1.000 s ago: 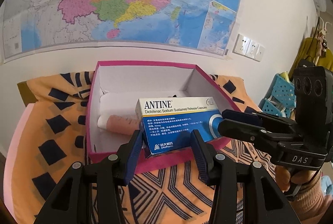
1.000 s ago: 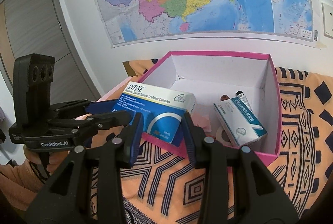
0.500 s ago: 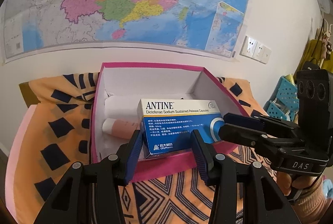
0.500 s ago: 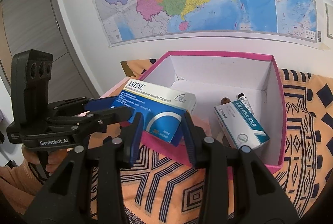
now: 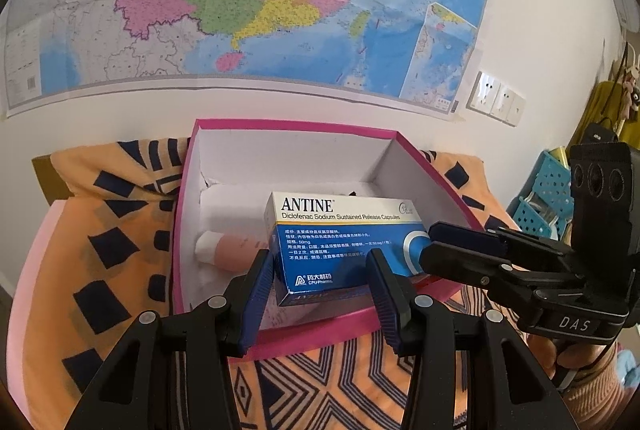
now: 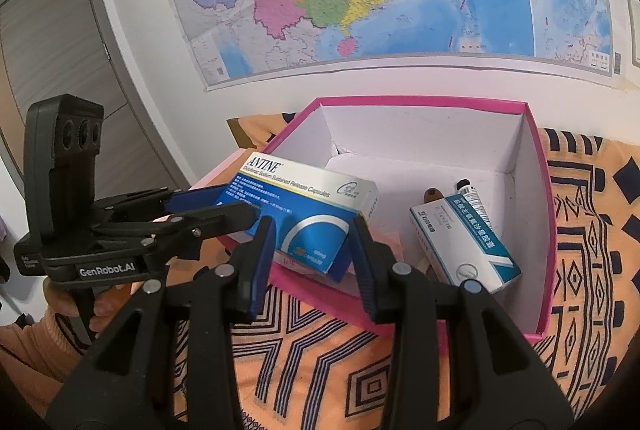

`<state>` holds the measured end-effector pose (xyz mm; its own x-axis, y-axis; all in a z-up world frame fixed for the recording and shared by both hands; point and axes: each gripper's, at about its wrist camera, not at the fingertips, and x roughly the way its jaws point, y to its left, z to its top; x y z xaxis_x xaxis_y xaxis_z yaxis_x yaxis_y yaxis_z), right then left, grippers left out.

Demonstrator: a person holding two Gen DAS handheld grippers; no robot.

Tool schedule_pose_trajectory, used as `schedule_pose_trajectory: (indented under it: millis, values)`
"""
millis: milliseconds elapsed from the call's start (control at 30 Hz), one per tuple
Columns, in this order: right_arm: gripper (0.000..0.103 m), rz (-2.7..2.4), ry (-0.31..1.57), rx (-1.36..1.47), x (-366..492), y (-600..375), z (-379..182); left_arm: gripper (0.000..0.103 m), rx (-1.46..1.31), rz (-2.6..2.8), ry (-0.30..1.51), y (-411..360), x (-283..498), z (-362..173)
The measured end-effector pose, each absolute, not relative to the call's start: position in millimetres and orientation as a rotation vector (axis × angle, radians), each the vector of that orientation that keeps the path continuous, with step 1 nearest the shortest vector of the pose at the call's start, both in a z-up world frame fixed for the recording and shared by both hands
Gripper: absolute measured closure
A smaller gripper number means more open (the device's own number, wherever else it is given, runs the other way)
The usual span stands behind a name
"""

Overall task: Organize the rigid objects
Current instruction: 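Lower the ANTINE box into the magenta box and open the right gripper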

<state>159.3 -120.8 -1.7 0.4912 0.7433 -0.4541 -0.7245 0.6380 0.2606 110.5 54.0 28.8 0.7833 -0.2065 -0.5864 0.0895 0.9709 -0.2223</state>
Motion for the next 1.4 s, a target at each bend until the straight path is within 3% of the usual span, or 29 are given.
schedule_pose_trajectory:
  millis: [1200,1300,1400]
  values:
    - [0.062,0.880,0.662,0.013,179,-96,-18,0.056,-0.191,-0.109,0.736,59,136,4]
    - [0.062,0.881,0.653,0.019,175,-100,-17,0.050,-0.192,-0.096,0.715,62,128,7]
    - [0.060,0.874,0.638,0.017,167,-107,-16,0.032,-0.208,-0.091,0.663,65,112,12]
